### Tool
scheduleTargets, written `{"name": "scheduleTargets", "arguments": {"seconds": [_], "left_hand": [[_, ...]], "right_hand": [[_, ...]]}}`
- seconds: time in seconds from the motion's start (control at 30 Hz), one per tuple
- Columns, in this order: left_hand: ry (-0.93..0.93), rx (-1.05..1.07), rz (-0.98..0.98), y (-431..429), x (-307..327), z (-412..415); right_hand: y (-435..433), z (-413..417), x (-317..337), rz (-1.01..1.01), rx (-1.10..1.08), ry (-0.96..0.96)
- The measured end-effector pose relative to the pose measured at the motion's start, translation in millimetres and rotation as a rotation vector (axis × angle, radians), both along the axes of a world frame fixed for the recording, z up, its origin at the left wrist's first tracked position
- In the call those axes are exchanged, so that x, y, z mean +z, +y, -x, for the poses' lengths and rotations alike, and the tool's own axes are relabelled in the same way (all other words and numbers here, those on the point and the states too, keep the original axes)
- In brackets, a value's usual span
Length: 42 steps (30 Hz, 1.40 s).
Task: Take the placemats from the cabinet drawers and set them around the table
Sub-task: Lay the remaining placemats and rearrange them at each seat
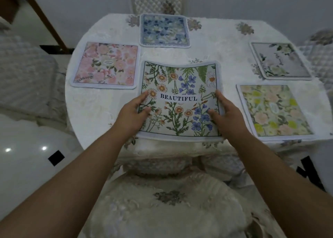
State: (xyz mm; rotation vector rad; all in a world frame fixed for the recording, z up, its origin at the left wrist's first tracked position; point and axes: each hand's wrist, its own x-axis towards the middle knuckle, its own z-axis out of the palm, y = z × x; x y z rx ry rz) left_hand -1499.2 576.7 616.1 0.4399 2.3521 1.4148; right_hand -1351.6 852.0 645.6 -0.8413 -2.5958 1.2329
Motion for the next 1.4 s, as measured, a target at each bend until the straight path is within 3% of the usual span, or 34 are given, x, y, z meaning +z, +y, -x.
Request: {"name": "scheduleTargets", "arguments": {"seconds": [0.23, 0.5, 0.8, 1.13, 1.23, 1.33, 1.4], "left_hand": [[-0.035, 0.088, 0.065, 32.6, -51.8, -4.8], [-0.015, 0.044, 0.228, 46.5, -96.5, 4.0], [0.055, -0.034, 0.332, 48.6, -107.7, 11.8], [0.223, 0.184, 0.386, 56.9, -102.8, -8.3], [0.27, 0.178, 0.517, 60.2, -100.4, -17.9], [0.405, 0.026, 0.606, 71.2, -101.3, -35.3], [0.476, -0.211, 0.573, 86.6, -106.8, -49.2]], "right_hand": [[32.6, 21.9, -60.6, 0.059, 0.067, -0.063], [46.4, 34.3, -106.0, 0.133, 0.051, -0.101], [57.3, 32.7, -127.6, 0.045, 0.044, -0.18], [50.7, 34.3, -133.5, -0.005, 0.028, -0.095], [51.9, 35.9, -131.6, -0.051, 0.049, -0.131], [41.0, 33.9, -124.3, -0.299, 0.029, -0.179], [17.7, 30.6, -124.4, -0.387, 0.21, -0.117]]}}
